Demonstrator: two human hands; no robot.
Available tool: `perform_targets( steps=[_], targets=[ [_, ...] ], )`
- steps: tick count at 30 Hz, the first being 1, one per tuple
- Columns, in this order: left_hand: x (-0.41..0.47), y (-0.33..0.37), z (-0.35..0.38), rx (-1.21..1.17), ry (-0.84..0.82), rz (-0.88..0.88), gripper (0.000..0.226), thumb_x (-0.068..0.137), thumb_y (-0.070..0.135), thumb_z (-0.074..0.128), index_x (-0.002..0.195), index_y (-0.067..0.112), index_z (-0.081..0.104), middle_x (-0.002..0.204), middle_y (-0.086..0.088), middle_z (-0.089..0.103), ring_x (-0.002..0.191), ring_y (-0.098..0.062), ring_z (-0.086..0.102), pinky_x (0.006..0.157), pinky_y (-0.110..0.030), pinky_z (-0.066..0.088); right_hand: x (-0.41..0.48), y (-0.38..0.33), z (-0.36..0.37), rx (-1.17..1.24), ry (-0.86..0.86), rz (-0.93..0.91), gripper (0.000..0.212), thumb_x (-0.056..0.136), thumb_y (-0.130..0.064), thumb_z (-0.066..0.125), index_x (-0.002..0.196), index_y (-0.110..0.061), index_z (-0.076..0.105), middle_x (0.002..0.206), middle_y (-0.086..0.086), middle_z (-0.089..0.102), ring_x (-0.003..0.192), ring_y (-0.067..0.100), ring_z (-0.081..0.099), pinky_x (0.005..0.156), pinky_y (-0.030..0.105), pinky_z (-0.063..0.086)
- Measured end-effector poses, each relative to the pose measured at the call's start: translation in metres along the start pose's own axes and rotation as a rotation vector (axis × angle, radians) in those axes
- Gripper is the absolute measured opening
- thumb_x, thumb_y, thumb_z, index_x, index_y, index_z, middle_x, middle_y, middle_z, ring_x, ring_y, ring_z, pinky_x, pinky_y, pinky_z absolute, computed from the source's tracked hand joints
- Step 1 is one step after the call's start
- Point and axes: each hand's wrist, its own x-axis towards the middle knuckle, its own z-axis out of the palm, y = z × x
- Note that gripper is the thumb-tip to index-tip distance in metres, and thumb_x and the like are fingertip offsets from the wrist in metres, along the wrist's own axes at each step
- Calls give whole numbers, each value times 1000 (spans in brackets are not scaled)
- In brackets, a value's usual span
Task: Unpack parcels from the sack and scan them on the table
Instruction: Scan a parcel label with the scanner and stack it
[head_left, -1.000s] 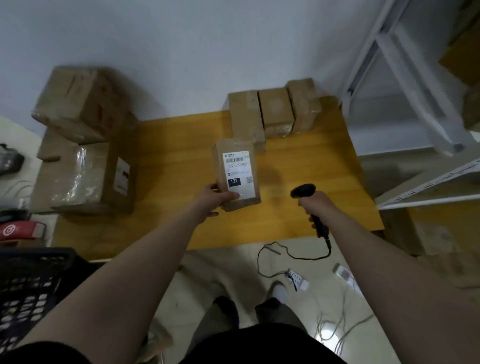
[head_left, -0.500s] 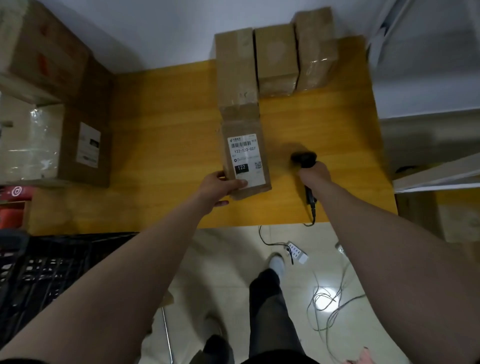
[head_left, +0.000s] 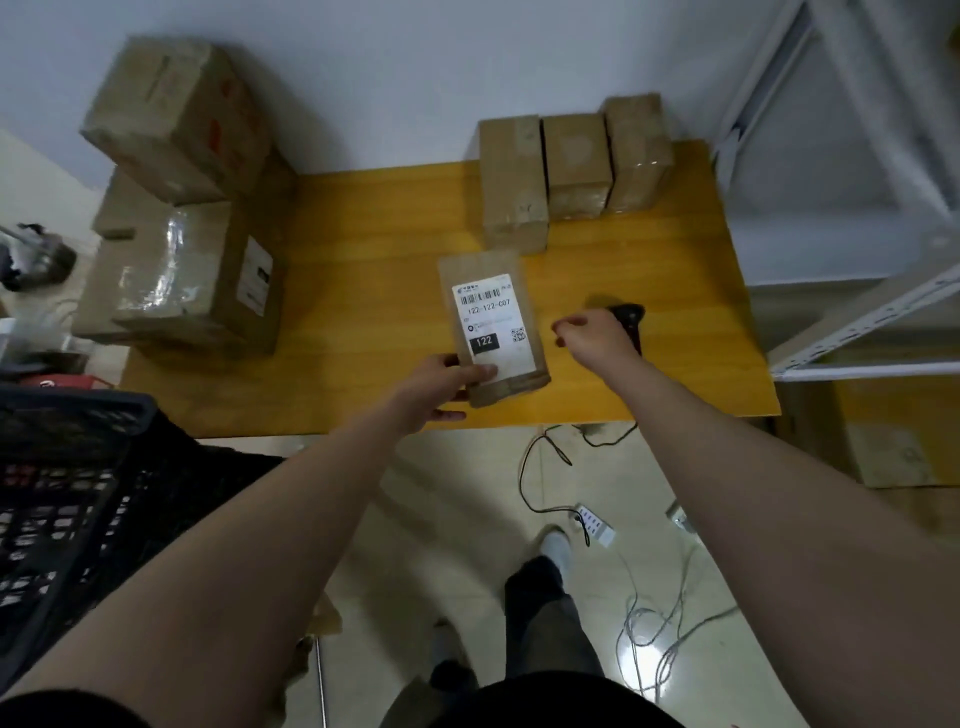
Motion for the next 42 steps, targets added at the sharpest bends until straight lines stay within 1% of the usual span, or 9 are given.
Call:
perform_targets(
  steps=[6, 10, 16, 21, 25, 28, 32, 36, 42],
  targets=[
    [-105, -48, -48, -73, -57, 126, 44, 89, 31, 79, 128, 26, 59, 124, 1, 70, 111, -20, 69, 78, -37, 63, -145, -50, 43, 127, -30, -188, 10, 97, -43, 58, 97, -35, 65, 101, -10, 72, 88, 22, 71, 78, 42, 60],
    [-184, -98, -80, -148, -63, 169, 40, 90, 22, 77, 127, 26, 62, 122, 2, 73, 116, -21, 67, 90, -46, 60, -242, -48, 80, 188, -22, -208, 19, 96, -38, 64, 113, -30, 66, 103, -6, 73, 89, 24, 73, 81, 44, 62],
    [-293, -170, -110, -192, 57, 249, 61, 83, 34, 85, 136, 21, 58, 127, -1, 71, 115, -21, 68, 93, -47, 60, -364, -40, 136, 296, -31, -232, 8, 94, -30, 68, 101, -32, 66, 109, -3, 73, 92, 27, 74, 80, 46, 63],
    [-377, -238, -109, -189, 150, 326, 60, 83, 41, 84, 135, 25, 59, 123, 4, 72, 115, -18, 67, 97, -47, 57, -451, -15, 179, 370, -42, -253, 9, 93, -25, 68, 97, -31, 64, 110, 5, 72, 104, 31, 70, 87, 53, 61],
    [-446, -304, -94, -253, 226, 364, 66, 85, 42, 81, 143, 27, 54, 123, 5, 72, 113, -18, 68, 98, -49, 57, -516, 22, 208, 390, -88, -313, 6, 94, -24, 68, 98, -28, 66, 105, 3, 74, 88, 22, 71, 86, 52, 61],
    [-489, -359, -76, -339, 280, 369, 71, 84, 41, 82, 146, 29, 48, 125, 4, 70, 112, -20, 69, 96, -50, 58, -564, 50, 232, 416, -101, -359, 15, 95, -23, 67, 110, -23, 68, 101, -5, 71, 76, 10, 68, 76, 41, 62],
    [-540, -427, -58, -417, 330, 332, 66, 85, 40, 82, 138, 32, 44, 124, 1, 68, 109, -23, 70, 90, -48, 60, -619, 86, 267, 432, -141, -357, 17, 95, -21, 67, 112, -19, 69, 107, 3, 73, 88, 22, 72, 75, 38, 61],
    [-585, -484, -64, -476, 391, 299, 62, 83, 42, 83, 131, 33, 45, 122, 0, 70, 103, -23, 74, 79, -43, 63, -663, 99, 306, 412, -227, -362, 2, 93, -23, 68, 94, -21, 68, 101, 6, 76, 93, 30, 75, 83, 48, 63],
    [-638, -560, -103, -586, 529, 261, 57, 75, 46, 87, 119, 33, 52, 122, 0, 70, 92, -19, 78, 71, -42, 64, -714, 87, 378, 280, -358, -414, 10, 92, -33, 69, 101, -27, 69, 104, -2, 73, 99, 23, 71, 86, 52, 62]
  ],
)
